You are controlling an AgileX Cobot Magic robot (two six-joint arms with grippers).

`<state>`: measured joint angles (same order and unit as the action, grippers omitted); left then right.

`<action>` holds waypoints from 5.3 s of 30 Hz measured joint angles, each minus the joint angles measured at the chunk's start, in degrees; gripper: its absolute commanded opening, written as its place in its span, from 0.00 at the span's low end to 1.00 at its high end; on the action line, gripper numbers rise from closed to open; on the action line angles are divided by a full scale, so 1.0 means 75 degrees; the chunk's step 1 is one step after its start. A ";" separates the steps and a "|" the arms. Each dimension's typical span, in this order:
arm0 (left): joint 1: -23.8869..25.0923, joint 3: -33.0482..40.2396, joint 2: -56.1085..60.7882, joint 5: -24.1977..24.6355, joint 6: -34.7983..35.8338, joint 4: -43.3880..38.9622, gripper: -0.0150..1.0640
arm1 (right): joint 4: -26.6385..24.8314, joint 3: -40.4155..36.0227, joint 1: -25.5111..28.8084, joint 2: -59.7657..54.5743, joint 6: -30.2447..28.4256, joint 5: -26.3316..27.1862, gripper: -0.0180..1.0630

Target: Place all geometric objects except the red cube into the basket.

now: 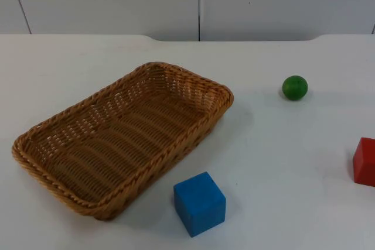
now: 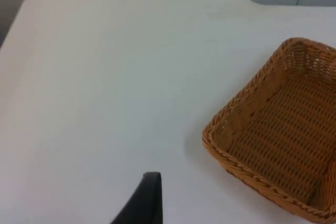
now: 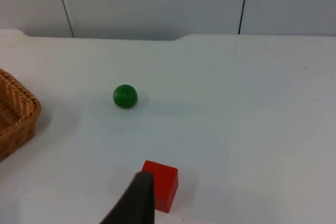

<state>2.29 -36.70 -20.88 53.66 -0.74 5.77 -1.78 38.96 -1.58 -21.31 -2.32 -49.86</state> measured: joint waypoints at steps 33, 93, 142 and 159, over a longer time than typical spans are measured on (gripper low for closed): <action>-0.1052 -0.0209 -0.5194 -0.0306 -0.2503 0.2897 0.84 | 0.0000 0.0116 0.0000 -0.4188 -0.0014 0.0833 0.99; -0.7741 -0.3274 -1.2502 -0.2806 0.1446 -0.4169 0.84 | 0.0000 0.0116 0.0000 -0.4188 0.0016 0.0998 0.99; -0.6819 -0.3647 -0.8883 -0.1313 0.1996 -0.2936 0.01 | -0.0016 0.0116 0.0000 -0.4188 0.0001 0.1047 0.99; -0.3171 -0.3647 -0.8860 -0.1704 0.0777 -0.1894 0.01 | -0.0016 0.0116 0.0000 -0.4188 0.0001 0.1047 0.99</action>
<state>-21.49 -64.06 -87.33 40.88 5.08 -8.43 -1.90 39.83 -1.58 -52.72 -2.32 -42.01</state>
